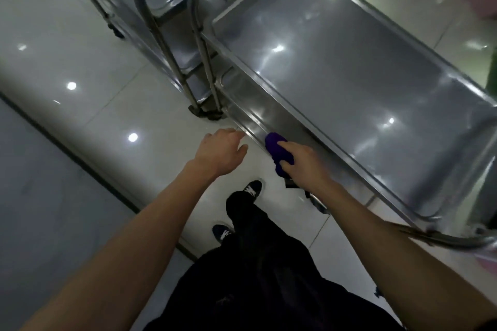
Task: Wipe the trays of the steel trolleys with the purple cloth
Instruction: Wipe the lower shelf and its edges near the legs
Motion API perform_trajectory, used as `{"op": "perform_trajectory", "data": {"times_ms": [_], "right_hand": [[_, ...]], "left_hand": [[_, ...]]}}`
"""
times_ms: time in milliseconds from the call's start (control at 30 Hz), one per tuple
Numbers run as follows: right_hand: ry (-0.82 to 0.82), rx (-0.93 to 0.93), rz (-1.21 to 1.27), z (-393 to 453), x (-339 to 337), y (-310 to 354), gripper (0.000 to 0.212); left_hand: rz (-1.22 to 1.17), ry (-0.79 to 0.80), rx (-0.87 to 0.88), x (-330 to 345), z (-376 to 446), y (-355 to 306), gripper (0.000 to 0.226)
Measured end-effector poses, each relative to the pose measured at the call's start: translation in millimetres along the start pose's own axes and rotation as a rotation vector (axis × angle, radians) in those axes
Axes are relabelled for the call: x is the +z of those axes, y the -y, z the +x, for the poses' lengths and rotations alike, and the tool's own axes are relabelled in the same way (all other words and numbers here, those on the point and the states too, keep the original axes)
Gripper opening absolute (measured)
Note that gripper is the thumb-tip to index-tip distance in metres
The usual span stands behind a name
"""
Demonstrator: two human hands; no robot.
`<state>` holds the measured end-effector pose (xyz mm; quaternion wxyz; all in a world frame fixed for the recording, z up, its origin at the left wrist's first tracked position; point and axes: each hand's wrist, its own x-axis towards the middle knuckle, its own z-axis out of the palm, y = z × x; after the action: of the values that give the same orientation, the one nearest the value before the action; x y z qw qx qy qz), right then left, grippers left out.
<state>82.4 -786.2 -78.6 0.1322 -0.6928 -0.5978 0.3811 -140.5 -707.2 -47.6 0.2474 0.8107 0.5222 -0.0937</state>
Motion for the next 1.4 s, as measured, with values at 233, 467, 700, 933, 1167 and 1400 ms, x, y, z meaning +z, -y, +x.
{"op": "perform_trajectory", "data": {"times_ms": [233,467,700,933,1167,1400], "right_hand": [[-0.018,0.146,0.074,53,28,-13,0.051],[-0.037,0.265,0.154,55,51,-9,0.045],[-0.112,0.357,0.095,58,71,14,0.041],[-0.227,0.512,0.096,56,98,77,0.050],[-0.275,0.585,0.124,98,119,120,0.053],[-0.305,0.561,0.186,154,150,86,0.052]], "left_hand": [[0.115,0.189,0.050,-7,58,31,0.050],[0.143,0.260,0.118,-13,93,52,0.048],[0.159,0.311,0.205,-21,122,90,0.049],[0.182,0.334,0.359,-49,143,141,0.048],[0.179,0.324,0.431,-72,163,177,0.048],[0.181,0.309,0.439,-37,201,195,0.048]]}}
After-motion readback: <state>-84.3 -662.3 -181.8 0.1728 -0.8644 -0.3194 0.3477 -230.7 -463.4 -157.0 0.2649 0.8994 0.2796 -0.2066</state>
